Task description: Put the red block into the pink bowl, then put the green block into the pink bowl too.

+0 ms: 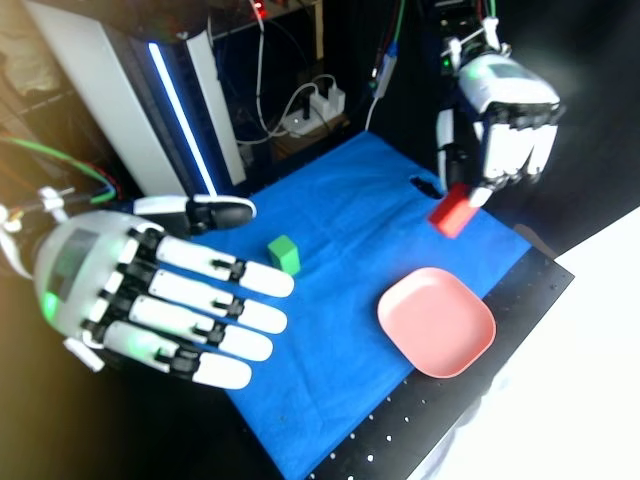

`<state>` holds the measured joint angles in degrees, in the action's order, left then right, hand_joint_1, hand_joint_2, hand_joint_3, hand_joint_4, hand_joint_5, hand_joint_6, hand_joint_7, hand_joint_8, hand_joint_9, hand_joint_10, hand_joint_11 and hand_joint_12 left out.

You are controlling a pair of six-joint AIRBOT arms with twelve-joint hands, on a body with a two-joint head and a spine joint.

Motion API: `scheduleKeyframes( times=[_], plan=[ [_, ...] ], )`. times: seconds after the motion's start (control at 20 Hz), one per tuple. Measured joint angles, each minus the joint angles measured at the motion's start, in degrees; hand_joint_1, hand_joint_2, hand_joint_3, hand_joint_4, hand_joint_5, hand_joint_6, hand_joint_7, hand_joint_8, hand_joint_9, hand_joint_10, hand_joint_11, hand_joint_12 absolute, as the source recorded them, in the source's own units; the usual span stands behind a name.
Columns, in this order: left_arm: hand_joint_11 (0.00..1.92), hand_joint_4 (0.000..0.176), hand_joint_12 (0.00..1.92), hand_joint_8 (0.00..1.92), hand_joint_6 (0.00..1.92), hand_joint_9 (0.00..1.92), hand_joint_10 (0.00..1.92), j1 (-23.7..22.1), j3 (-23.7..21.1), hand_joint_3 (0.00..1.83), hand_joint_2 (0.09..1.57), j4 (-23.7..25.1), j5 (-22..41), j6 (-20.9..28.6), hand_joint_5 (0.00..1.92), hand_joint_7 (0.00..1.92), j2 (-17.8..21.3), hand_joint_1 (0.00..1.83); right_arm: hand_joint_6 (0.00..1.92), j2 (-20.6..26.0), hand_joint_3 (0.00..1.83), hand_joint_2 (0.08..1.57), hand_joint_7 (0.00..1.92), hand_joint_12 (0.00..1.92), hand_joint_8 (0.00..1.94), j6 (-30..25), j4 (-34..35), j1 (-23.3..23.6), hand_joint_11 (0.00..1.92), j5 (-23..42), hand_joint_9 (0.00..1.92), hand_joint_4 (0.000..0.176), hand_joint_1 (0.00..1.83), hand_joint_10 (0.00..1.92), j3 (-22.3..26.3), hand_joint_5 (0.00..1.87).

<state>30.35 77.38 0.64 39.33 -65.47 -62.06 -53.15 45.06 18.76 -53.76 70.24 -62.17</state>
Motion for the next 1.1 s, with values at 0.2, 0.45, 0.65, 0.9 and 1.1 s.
scheduleKeyframes(
  times=[0.2,0.45,0.65,0.9,1.1],
  plan=[
    [0.74,0.089,1.67,0.04,0.80,1.09,0.88,-2.27,1.25,0.00,1.06,-0.26,-0.83,-1.09,1.09,1.41,-0.96,1.07,0.00,-0.17,0.00,0.86,0.53,0.71,0.00,-0.04,0.02,0.00,0.00,-0.15,0.39,0.060,0.40,0.00,0.00,0.25],
    [0.45,0.102,1.75,0.05,0.68,0.84,1.02,-5.20,2.97,0.00,1.03,-0.17,-3.26,-2.95,1.17,1.34,-3.02,1.09,0.00,-0.44,0.01,0.88,0.54,0.71,0.00,-0.37,-0.09,0.00,0.02,-0.13,0.41,0.031,0.37,0.01,0.00,0.23],
    [0.11,0.176,1.81,0.04,0.69,0.68,1.01,-9.46,5.03,0.00,1.04,2.89,-6.12,-2.95,1.15,1.34,-3.54,1.07,0.00,-1.46,0.00,0.87,0.47,0.72,0.00,-2.51,-0.68,0.00,0.05,-0.22,0.42,0.020,0.36,0.01,-0.76,0.22],
    [0.26,0.176,1.92,0.42,0.79,0.68,1.33,-12.04,7.39,0.02,1.04,5.25,-8.17,-3.13,1.10,1.19,-5.22,1.05,0.00,-2.16,0.00,0.90,0.48,0.80,0.00,-3.04,-2.47,0.42,0.00,-0.37,0.42,0.045,0.38,0.00,-0.83,0.23],
    [0.13,0.176,1.92,0.73,0.72,0.65,1.28,-12.52,7.93,0.00,1.04,8.37,-10.80,-2.97,1.14,1.01,-6.43,1.06,0.01,-2.95,0.00,0.91,0.48,0.77,0.00,-3.87,-3.69,1.14,0.00,-0.26,0.41,0.058,0.37,0.00,-1.33,0.26]
  ],
)
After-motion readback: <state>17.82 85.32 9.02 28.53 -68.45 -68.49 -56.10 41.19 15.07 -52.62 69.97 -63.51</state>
